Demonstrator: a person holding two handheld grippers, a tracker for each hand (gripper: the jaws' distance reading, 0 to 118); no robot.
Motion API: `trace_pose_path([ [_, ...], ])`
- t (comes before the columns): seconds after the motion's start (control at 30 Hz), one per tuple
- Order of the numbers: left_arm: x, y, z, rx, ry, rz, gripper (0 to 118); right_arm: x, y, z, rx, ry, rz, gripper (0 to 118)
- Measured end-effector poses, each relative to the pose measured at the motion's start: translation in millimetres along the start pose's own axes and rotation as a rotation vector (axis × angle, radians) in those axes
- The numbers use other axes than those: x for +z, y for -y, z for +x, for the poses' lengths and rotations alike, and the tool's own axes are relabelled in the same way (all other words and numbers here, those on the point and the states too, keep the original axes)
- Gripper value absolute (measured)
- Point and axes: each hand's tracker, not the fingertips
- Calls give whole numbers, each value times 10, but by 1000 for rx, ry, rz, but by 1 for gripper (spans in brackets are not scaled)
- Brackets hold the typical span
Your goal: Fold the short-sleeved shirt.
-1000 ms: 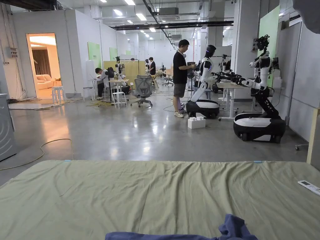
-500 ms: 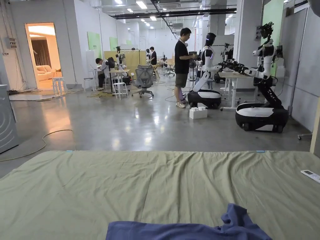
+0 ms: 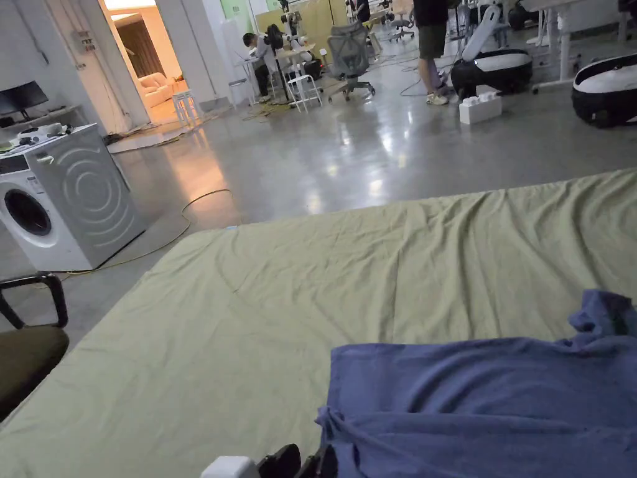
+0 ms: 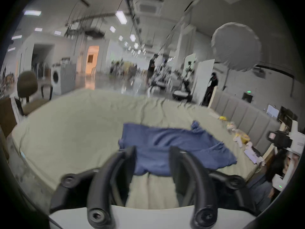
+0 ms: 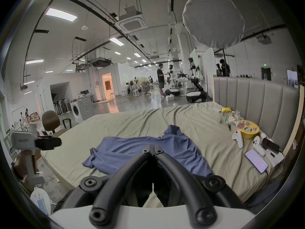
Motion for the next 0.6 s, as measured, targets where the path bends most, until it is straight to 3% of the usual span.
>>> trace_pose_path([
  [0.07, -366, 95, -85, -8, -85, -87, 57, -25, 75, 9, 29, 16, -41, 0],
  [0.13, -754, 194, -268, -26, -74, -169, 58, -29, 164, 26, 53, 49, -58, 0],
  [0.27, -1461, 495, -537, -74, -57, -296, 58, -43, 316, 158, -25, 86, -119, 0],
  [0.4, -1894, 695, -812, 70, -101, -404, 57, -62, 398, 270, -56, 123, -152, 0],
  [0.43, -1859, 658, -814, 87, -67, -350, 54, -58, 442, 318, -54, 139, -161, 0],
  [0.47, -1852, 591, -776, 71, -75, -342, 43, -59, 459, 344, -58, 154, -169, 0],
  [0.5, -1860, 565, -758, 64, -78, -360, 18, -61, 467, 363, -67, 157, -170, 0],
  [0.57, -1896, 562, -709, -37, -146, -405, 14, -59, 569, 465, -111, 148, -180, 0],
  [0.6, -1899, 558, -642, -16, -117, -400, 13, -64, 587, 488, -122, 144, -184, 0],
])
